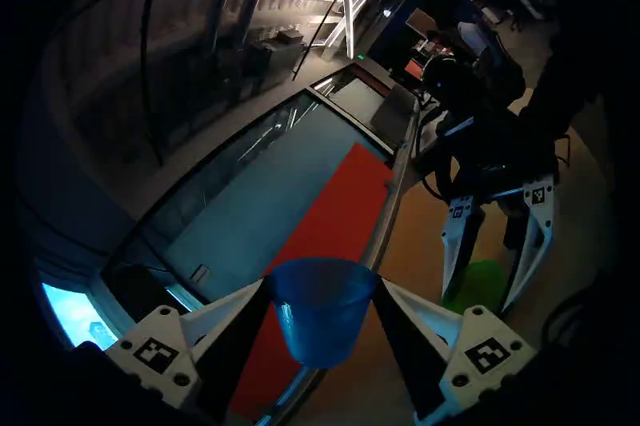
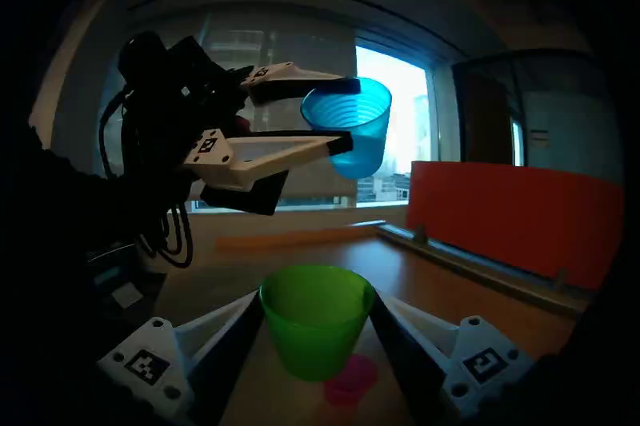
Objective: Pour water
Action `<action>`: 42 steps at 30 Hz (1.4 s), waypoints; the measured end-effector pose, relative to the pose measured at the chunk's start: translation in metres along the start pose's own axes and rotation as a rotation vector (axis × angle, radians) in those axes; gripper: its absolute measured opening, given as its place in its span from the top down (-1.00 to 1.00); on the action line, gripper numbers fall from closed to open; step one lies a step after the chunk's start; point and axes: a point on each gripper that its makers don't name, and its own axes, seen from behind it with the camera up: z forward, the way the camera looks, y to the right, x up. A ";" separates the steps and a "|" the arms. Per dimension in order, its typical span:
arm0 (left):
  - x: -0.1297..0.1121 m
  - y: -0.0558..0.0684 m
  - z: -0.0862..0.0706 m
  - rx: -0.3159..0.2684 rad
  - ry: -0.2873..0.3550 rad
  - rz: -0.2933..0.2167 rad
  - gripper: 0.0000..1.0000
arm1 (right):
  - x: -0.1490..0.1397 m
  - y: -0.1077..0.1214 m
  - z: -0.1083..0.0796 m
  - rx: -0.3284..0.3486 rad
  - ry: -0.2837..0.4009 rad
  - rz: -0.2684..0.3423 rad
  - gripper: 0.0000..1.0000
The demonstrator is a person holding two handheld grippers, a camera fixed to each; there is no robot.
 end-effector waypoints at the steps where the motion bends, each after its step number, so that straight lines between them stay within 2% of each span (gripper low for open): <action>1: 0.000 0.000 0.000 0.000 0.000 0.004 -0.78 | 0.000 0.000 0.000 0.001 0.000 0.000 -0.84; 17: 0.005 0.001 0.001 -0.002 0.002 0.071 -0.78 | 0.002 -0.001 0.002 0.003 -0.003 0.000 -0.84; 36: 0.008 0.006 0.003 -0.011 0.005 0.115 -0.78 | 0.003 0.001 0.001 -0.003 -0.003 -0.001 -0.84; 42: 0.011 0.008 0.003 -0.016 0.011 0.146 -0.78 | 0.004 0.002 0.001 -0.003 -0.002 -0.001 -0.84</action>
